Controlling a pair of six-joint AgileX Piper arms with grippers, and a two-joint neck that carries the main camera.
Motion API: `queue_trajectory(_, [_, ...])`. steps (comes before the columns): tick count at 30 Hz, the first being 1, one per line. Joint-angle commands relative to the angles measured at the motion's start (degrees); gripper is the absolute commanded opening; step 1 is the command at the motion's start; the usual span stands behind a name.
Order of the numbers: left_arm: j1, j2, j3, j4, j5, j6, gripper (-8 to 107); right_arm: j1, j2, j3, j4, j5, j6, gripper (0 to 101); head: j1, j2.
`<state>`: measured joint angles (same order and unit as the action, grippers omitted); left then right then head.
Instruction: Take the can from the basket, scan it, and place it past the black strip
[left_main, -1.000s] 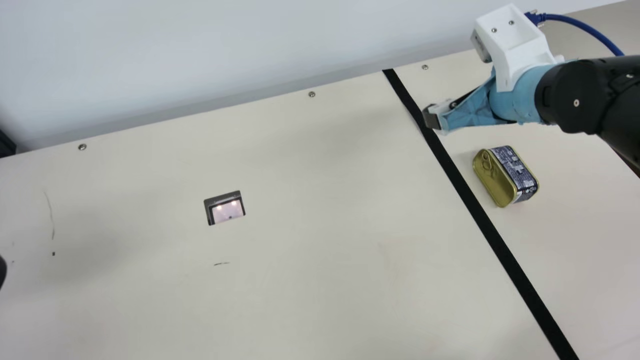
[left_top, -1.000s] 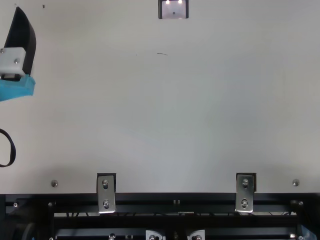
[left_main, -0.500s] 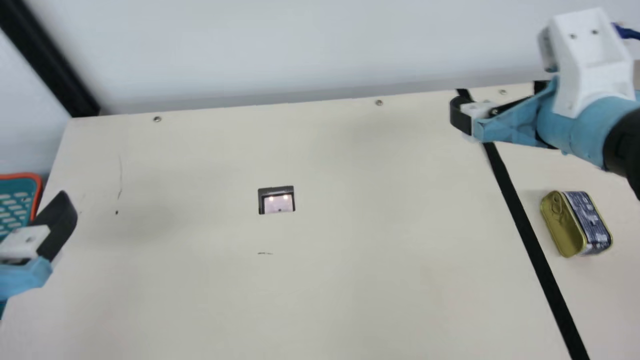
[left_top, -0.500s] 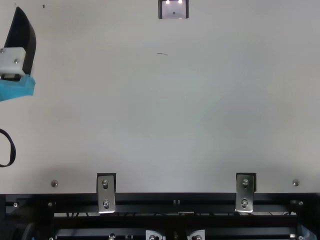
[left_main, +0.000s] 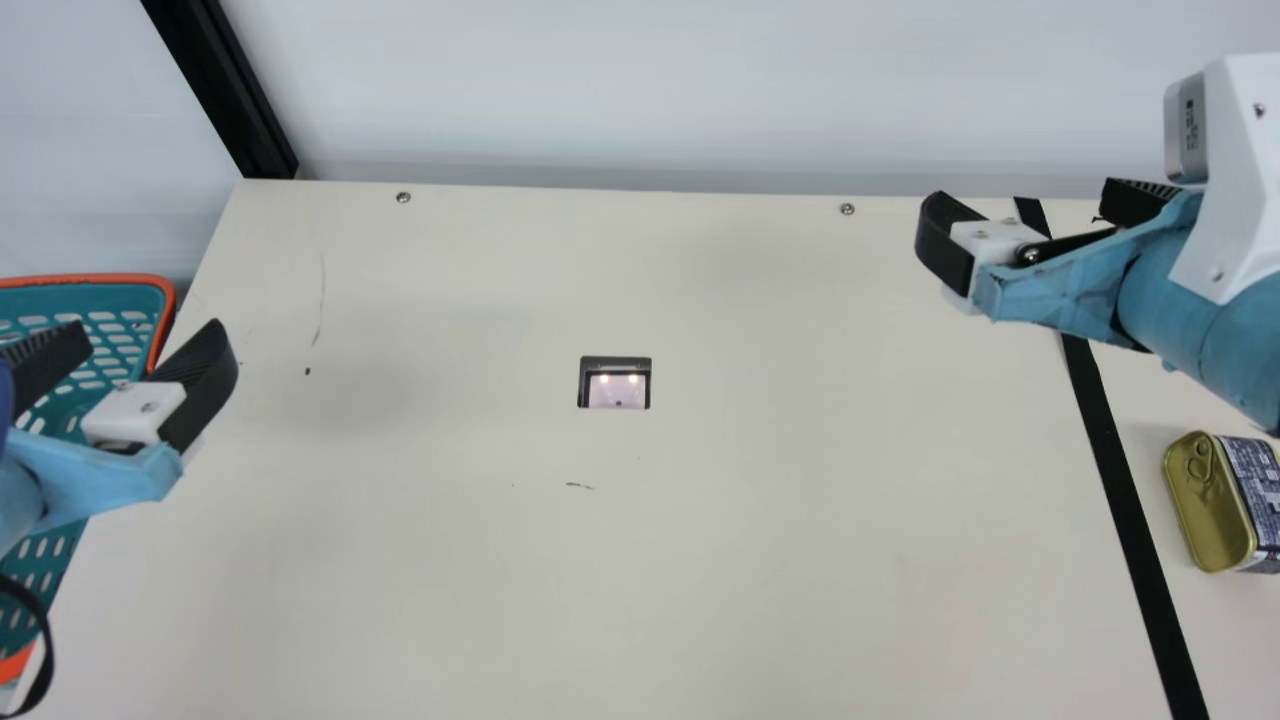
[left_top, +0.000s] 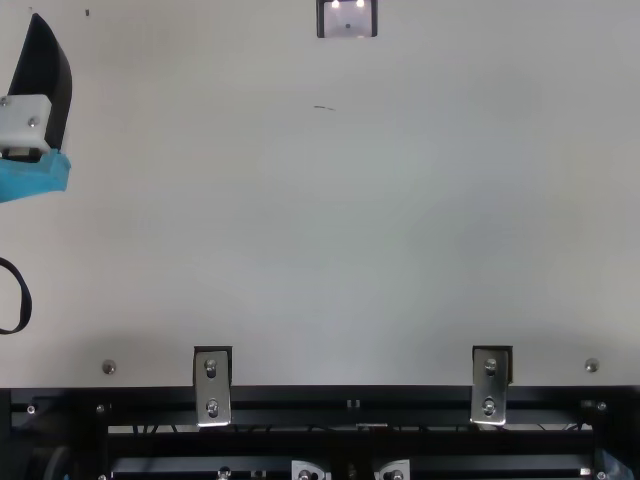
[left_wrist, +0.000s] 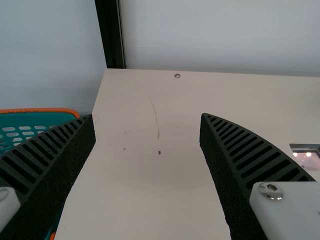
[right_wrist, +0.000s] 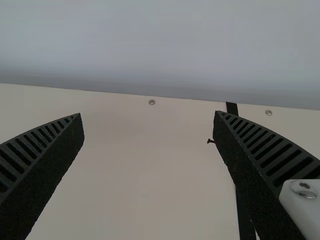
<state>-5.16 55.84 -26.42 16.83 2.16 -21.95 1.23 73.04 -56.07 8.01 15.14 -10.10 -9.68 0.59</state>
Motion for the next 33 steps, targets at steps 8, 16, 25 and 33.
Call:
queue_trajectory(8, [-0.2,-0.3,-0.1,-1.4,0.1,1.0,90,0.2,-0.7,0.1,-0.7,0.7,0.7,101,-0.5,0.9])
queue_trajectory(16, [-0.5,-6.8,0.6,-4.4,2.6,3.9,90,1.3,-7.0,3.9,-3.2,2.9,2.8,101,-0.5,0.9])
queue_trajectory(25, [-0.9,-17.0,2.6,-7.6,7.0,6.6,90,1.5,-16.8,10.2,-6.1,3.9,5.8,101,-0.5,0.9])
queue_trajectory(33, [-1.7,-25.6,4.9,-10.2,11.7,8.3,90,2.2,-27.3,16.8,-6.3,4.5,7.9,101,-0.5,0.9])
